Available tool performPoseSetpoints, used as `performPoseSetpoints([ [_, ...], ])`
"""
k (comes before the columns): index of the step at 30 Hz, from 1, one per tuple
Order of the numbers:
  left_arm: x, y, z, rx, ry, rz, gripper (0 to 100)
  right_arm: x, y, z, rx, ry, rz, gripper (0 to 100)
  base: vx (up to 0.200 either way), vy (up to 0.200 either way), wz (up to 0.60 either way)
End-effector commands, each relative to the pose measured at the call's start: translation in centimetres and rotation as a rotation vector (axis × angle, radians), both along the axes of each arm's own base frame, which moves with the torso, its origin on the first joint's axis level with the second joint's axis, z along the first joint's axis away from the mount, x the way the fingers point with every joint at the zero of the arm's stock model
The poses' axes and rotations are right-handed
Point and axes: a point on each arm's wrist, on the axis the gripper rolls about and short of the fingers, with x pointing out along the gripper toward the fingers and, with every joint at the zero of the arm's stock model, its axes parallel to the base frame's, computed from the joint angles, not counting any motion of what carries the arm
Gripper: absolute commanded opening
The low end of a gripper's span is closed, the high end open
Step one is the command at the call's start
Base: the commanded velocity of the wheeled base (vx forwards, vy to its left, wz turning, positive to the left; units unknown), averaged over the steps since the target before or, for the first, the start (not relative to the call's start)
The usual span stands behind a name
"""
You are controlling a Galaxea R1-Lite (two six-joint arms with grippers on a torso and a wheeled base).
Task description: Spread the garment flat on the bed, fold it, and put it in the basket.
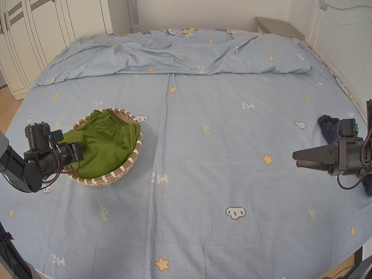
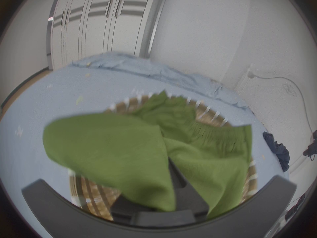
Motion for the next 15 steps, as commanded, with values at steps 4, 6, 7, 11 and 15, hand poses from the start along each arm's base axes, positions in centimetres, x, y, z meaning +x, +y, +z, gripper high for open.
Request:
performPoseSetpoints([
  [4, 1.6, 0.2, -2.4, -0.042, 0.174, 0.074, 0, 0.0, 0.0, 0.0, 0.006, 0.005, 0.0, 100, 0.0, 0.0, 0.0],
  [6, 1.6, 0.0, -2.0, -0.056, 0.166, 0.084, 0, 0.0, 0.1, 0.0, 0.005, 0.006, 0.002, 100, 0.0, 0.0, 0.0],
  [7, 1.5, -0.1, -1.9, -0.057, 0.164, 0.082, 0, 0.0, 0.1, 0.0, 0.005, 0.006, 0.002, 100, 0.0, 0.0, 0.0],
  [11, 1.4, -0.2, -1.6, -0.057, 0.16, 0.081, 0, 0.1, 0.1, -0.1, 0.004, 0.01, 0.002, 100, 0.0, 0.0, 0.0],
  [15, 0.8, -0.6, -0.4, -0.055, 0.139, 0.07, 0, 0.1, 0.1, -0.1, 0.004, 0.01, 0.002, 100, 0.0, 0.0, 0.0],
])
